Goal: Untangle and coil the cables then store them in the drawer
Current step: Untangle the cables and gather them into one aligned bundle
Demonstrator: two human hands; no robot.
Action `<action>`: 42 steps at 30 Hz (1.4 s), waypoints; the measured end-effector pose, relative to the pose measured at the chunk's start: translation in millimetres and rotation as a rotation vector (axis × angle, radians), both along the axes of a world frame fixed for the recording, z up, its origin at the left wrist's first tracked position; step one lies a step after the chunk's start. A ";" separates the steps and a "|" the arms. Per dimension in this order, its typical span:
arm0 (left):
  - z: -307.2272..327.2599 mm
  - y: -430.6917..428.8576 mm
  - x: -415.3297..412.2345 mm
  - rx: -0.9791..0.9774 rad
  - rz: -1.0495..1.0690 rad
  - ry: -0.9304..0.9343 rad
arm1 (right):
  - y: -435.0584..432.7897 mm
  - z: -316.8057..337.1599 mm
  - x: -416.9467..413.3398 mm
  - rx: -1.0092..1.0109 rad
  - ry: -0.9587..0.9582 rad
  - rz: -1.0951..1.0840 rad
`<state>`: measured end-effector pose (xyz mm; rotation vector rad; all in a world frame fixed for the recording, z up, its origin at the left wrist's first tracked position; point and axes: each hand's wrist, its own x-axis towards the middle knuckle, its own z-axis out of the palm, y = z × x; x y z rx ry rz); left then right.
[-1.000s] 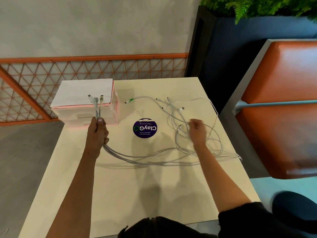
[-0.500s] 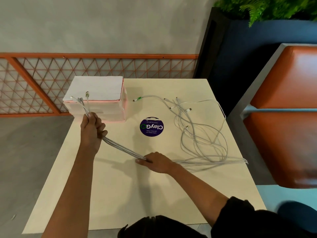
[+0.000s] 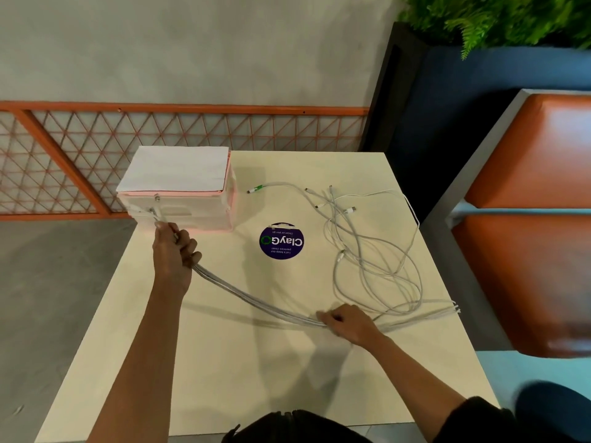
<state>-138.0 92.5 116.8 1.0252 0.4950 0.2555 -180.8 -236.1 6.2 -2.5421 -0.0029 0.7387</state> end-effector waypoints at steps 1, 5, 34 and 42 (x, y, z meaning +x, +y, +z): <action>0.2 -1.2 -0.6 0.009 -0.006 0.007 | 0.1 -1.2 0.8 0.007 -0.034 0.022; -1.1 -11.0 -4.2 0.038 -0.023 0.020 | 5.1 -2.2 14.9 -0.003 -0.300 -0.051; -10.9 9.4 1.3 0.206 -0.216 0.135 | 8.3 13.7 197.4 -0.114 -0.514 -0.207; -17.4 3.2 11.5 0.279 -0.228 0.135 | 19.5 2.4 248.5 -0.061 -0.355 -0.308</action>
